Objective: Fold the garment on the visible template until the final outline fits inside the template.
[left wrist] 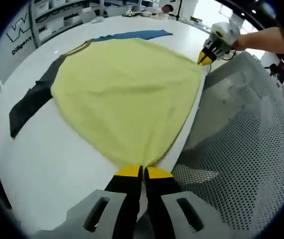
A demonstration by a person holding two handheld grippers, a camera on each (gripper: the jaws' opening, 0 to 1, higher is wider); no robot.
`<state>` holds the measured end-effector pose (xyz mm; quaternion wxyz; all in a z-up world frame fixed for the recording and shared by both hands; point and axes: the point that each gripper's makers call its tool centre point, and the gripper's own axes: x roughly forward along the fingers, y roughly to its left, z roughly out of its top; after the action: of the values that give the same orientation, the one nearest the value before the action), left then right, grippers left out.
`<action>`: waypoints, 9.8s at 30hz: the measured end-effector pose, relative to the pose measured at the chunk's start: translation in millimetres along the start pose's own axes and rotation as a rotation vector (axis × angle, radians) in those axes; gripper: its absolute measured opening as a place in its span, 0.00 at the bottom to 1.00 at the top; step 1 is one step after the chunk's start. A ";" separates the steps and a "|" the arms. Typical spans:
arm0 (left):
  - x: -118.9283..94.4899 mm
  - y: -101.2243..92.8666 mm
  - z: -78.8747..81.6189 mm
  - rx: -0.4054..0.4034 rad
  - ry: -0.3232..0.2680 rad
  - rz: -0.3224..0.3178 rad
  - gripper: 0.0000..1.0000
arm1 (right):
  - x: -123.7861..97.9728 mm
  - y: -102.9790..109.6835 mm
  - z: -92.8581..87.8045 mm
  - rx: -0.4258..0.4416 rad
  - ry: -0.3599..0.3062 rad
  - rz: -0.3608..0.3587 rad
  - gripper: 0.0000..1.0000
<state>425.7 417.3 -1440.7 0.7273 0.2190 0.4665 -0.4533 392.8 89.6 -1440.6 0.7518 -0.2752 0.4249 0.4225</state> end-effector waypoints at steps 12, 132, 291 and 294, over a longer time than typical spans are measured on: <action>2.4 -2.3 -4.5 -0.018 0.015 -0.016 0.02 | -39.6 -86.5 -13.8 0.249 -0.090 -0.123 0.06; 29.6 171.7 219.4 -0.223 -0.571 0.185 0.01 | -11.4 -96.8 97.9 0.429 -0.381 -0.264 0.28; 20.0 -12.5 21.5 0.032 -0.132 -0.059 0.00 | 23.4 -41.9 28.6 0.245 -0.227 -0.130 0.30; 17.8 -5.8 20.1 0.046 -0.126 -0.022 0.00 | 22.9 -37.6 27.4 0.237 -0.207 -0.114 0.31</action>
<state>433.1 391.4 -1446.3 0.7450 0.2013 0.4116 -0.4848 443.1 101.5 -1445.1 0.8414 -0.1633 0.3759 0.3523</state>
